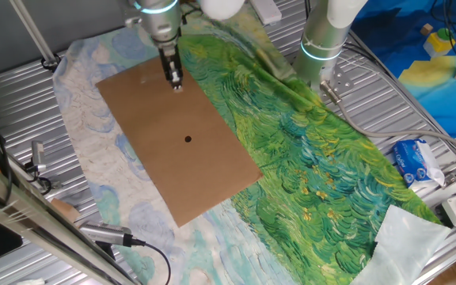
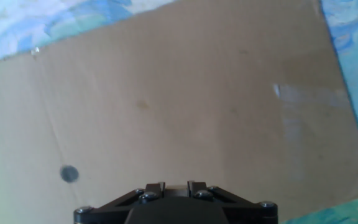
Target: Grab the block and place it at the designated location
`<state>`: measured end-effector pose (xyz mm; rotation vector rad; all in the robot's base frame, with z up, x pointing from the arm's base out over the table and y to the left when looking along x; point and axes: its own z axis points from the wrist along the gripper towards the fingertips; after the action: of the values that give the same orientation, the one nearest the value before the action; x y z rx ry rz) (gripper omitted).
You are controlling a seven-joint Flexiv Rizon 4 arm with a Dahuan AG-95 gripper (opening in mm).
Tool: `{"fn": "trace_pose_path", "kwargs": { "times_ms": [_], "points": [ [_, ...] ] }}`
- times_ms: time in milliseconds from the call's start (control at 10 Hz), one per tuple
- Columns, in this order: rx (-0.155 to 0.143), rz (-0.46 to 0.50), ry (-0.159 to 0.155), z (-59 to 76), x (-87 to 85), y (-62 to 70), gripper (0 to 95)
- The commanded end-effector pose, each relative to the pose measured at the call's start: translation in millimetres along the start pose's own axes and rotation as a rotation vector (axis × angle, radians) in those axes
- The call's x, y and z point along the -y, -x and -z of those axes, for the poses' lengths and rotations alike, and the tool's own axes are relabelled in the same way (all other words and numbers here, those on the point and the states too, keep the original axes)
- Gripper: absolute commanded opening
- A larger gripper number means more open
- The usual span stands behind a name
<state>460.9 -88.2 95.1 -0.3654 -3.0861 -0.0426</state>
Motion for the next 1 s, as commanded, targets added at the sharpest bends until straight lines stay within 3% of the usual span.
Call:
{"fn": "trace_pose_path", "kwargs": {
  "times_ms": [100,500,1000],
  "points": [
    [-0.008,-0.021,-0.006,4.1,-14.1,4.5,0.0],
    [-0.004,-0.021,-0.013,-0.5,-32.8,0.7,0.0],
    [-0.003,-0.021,-0.011,-4.3,-40.0,-5.7,0.0]
  ]
}}
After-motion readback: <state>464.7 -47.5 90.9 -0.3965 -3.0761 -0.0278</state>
